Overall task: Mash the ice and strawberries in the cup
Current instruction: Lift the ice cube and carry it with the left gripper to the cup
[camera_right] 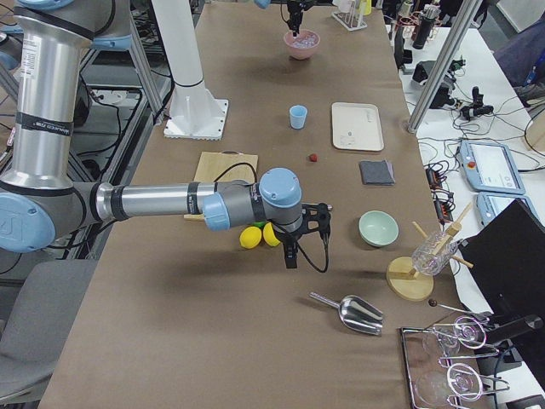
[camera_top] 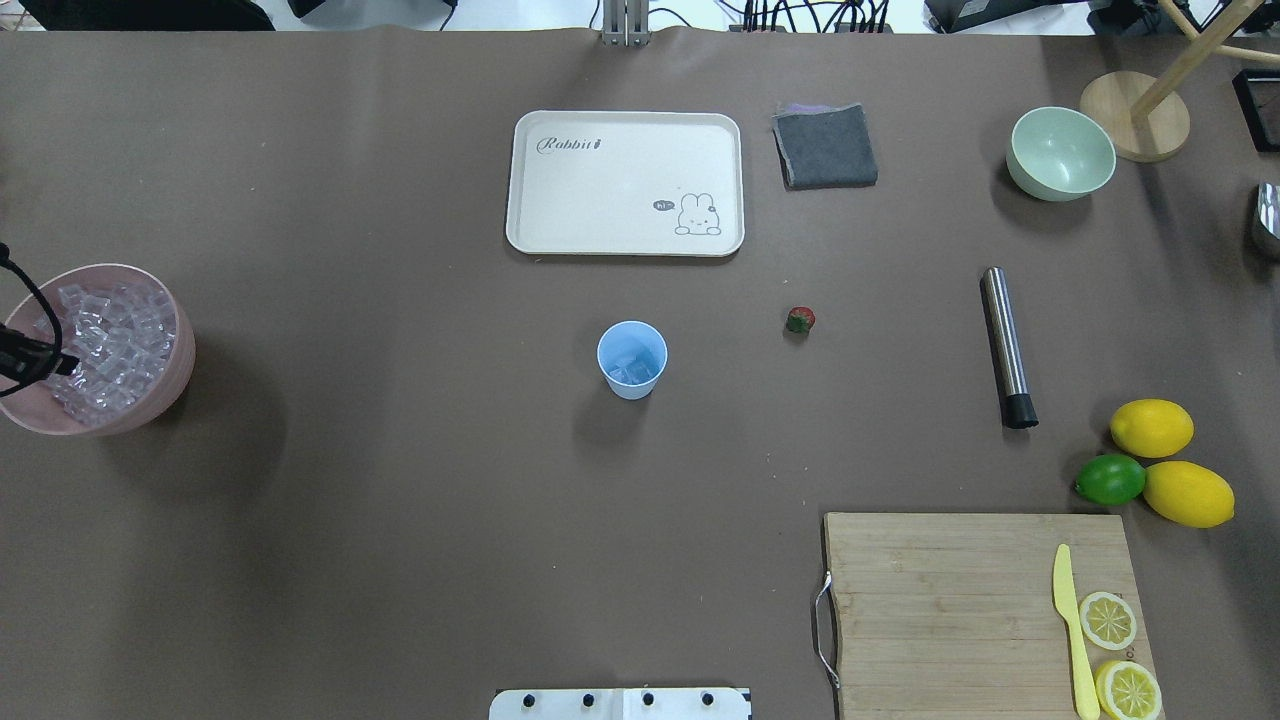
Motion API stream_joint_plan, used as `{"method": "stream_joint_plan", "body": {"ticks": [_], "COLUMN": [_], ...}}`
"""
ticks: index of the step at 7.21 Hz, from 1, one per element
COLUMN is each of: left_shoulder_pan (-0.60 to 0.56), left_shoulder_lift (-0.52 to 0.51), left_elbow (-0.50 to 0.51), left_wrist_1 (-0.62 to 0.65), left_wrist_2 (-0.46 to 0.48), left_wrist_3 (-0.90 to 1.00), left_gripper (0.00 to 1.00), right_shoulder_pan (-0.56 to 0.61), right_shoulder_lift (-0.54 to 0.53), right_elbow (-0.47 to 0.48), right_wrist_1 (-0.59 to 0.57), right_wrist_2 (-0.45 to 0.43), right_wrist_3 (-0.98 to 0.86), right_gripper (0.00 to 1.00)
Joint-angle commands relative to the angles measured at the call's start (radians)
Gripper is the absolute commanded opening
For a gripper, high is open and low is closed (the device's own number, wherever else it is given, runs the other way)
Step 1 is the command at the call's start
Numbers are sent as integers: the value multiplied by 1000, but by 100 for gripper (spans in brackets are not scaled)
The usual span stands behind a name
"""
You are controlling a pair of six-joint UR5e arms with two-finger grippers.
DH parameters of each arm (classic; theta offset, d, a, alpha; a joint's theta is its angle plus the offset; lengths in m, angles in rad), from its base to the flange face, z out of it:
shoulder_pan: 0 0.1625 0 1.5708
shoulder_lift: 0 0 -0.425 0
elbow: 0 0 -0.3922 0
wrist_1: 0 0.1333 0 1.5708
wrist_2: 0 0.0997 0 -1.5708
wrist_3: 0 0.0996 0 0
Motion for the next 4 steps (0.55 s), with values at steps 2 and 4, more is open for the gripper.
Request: {"method": "stream_joint_plan", "body": {"ticks": [2,4], "left_shoulder_pan": [3,112], "left_shoulder_lift": [-203,-331], "left_elbow": [14,28], "left_wrist_1": [1,0], "left_wrist_2": [-54,-44], "left_wrist_3": [-291,-536], "left_gripper": [0,0], "right_shoulder_pan": [0,0], "right_shoulder_lift": [-1,-1], "right_elbow": [-1,-1], "right_wrist_1": [-2,-2], "right_wrist_2": [1,0], "right_wrist_3": [1,1], "right_gripper": [100,100]}}
